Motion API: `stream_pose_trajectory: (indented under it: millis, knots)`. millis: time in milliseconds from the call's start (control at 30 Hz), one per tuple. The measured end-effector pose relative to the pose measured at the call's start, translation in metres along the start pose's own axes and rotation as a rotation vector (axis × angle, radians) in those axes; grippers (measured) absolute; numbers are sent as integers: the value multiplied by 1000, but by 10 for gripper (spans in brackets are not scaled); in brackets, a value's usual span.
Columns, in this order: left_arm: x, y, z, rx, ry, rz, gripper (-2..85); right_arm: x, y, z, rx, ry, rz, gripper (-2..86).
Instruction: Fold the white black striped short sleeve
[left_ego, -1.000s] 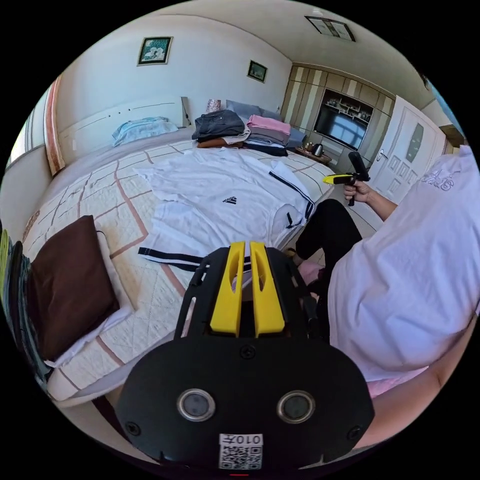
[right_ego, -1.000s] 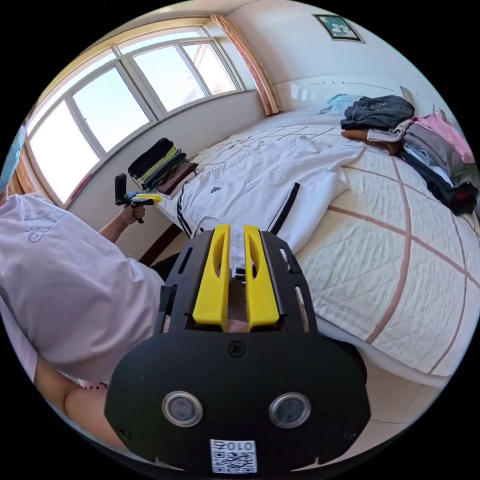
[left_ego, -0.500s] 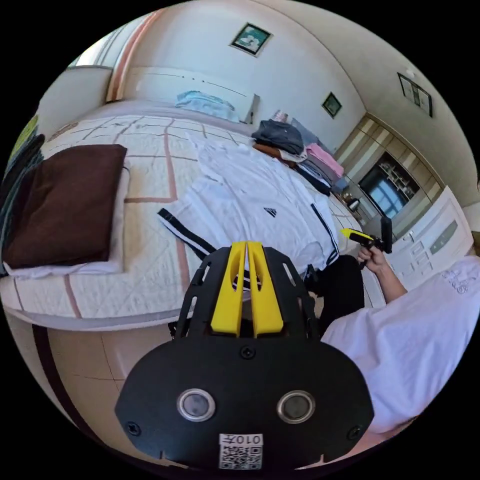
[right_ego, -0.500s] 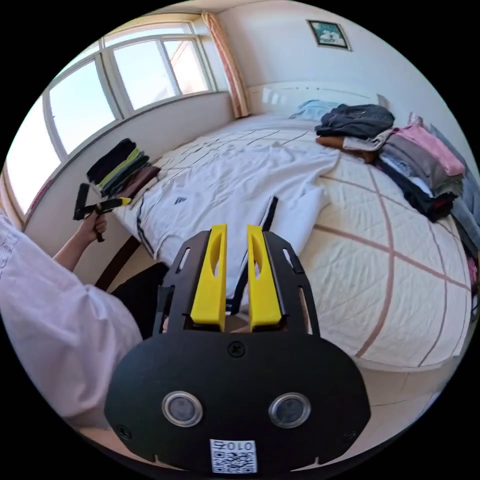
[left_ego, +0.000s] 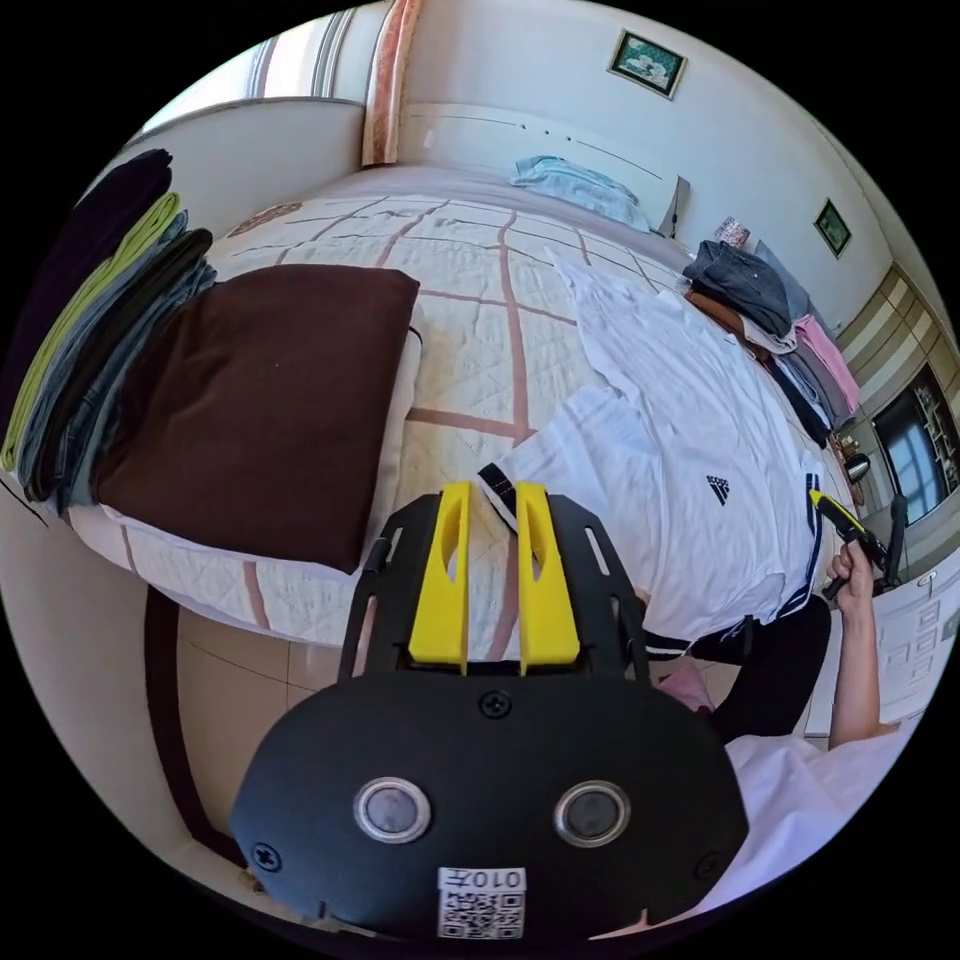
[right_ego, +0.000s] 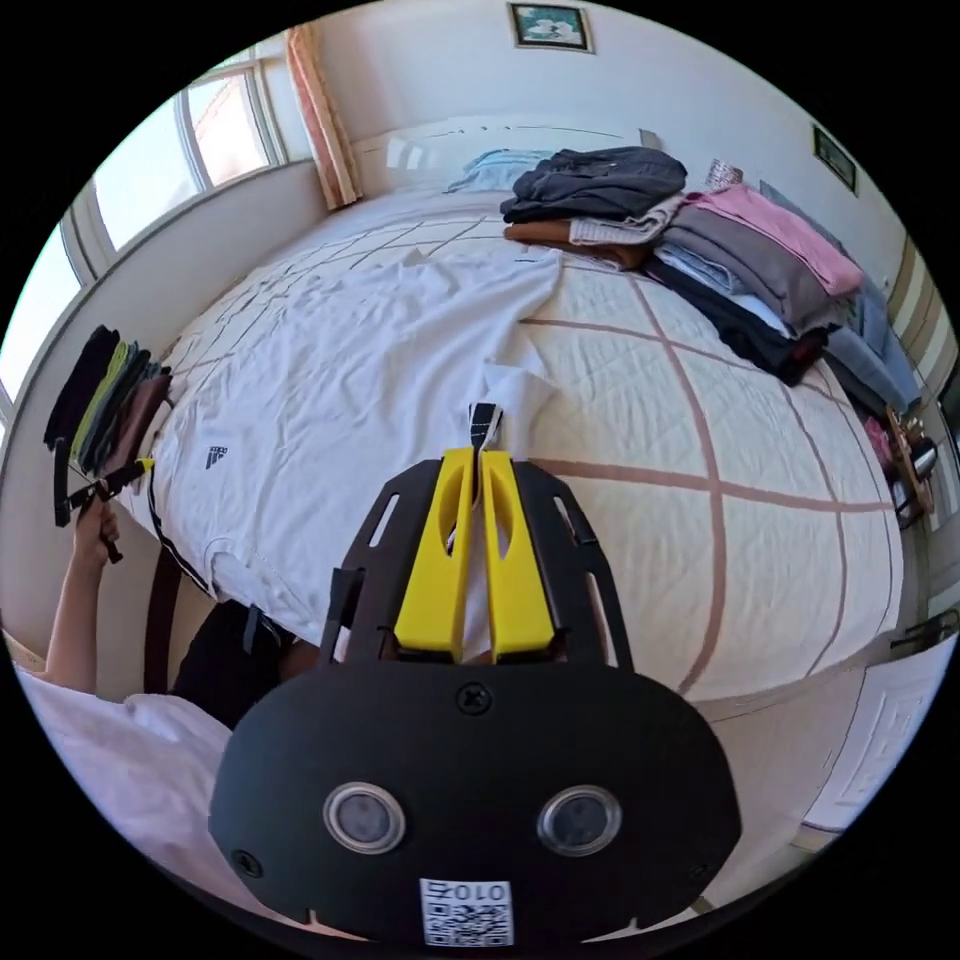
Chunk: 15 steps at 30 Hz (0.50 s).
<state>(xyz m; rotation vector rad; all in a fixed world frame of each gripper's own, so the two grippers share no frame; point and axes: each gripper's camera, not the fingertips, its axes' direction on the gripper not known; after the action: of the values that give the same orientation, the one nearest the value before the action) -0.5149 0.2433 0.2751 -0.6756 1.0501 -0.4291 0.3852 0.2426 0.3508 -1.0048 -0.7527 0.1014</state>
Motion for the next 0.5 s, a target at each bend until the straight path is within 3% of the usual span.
stream_pose_trajectory:
  millis: [133,267,500]
  knots:
    - [-17,0,-14,25,68,-26,20,103,49,-40,17,-54,266,35]
    - [-29,1,-23,42,116,-71,10,147,94,-20,-45,-312,377,35]
    - [-44,3,-60,102,177,-106,4,113,98,-58,133,-4,325,73]
